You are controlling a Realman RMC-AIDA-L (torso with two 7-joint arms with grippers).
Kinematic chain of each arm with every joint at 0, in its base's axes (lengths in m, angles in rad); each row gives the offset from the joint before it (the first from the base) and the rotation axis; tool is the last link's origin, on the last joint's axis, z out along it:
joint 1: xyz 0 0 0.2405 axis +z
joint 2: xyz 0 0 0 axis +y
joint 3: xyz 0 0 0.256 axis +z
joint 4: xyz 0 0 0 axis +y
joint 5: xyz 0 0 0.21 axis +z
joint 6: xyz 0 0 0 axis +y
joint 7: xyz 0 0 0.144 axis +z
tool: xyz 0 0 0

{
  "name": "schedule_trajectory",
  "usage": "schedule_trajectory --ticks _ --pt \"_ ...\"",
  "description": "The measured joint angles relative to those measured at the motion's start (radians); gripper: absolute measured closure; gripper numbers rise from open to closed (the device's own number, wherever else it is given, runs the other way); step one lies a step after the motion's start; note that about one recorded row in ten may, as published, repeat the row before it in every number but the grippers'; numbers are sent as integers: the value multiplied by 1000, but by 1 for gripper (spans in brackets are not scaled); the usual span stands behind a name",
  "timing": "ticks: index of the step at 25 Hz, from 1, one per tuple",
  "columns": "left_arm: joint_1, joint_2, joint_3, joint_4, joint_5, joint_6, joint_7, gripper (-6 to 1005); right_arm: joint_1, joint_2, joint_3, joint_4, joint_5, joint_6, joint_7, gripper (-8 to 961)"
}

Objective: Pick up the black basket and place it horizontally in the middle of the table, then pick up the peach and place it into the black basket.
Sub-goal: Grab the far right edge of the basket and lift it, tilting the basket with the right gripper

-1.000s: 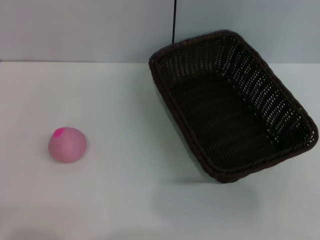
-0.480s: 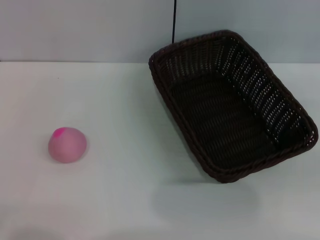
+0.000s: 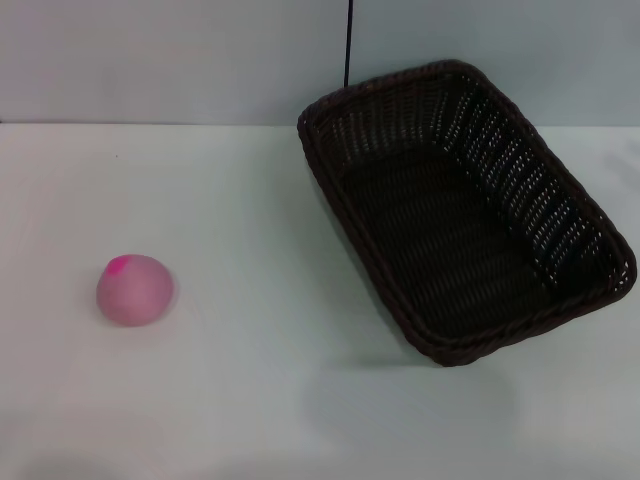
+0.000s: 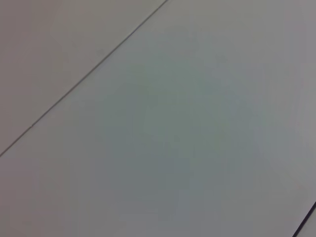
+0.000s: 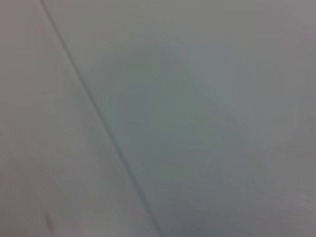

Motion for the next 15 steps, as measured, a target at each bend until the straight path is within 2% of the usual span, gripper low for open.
schedule_trajectory --ticks 1,2,5,6,7,9,10,11,15 --pt "3 0 0 0 0 -2 -2 173 45 -16 -6 -35 -108 -44 36 438" --pt "3 0 0 0 0 -2 -2 173 45 -16 -6 -35 -108 -44 36 438" --pt "6 0 0 0 0 -2 -4 173 114 -36 -14 -61 -243 -99 61 436" --pt "7 1 0 0 0 -2 -4 173 148 -45 -44 -60 -314 -116 62 436" --pt "8 1 0 0 -1 -2 -4 173 148 -45 -44 -60 -314 -116 62 435" --pt "8 0 7 1 0 -3 -4 173 170 -47 -132 -57 -380 -114 62 434" --pt "8 0 7 1 0 -3 -4 172 170 -47 -132 -57 -380 -114 62 433" --pt "8 -1 11 1 0 -4 -5 172 173 -45 -184 -59 -395 -107 62 433" --pt "9 -1 14 1 0 -20 -15 172 176 -37 -262 -61 -414 -96 62 431"
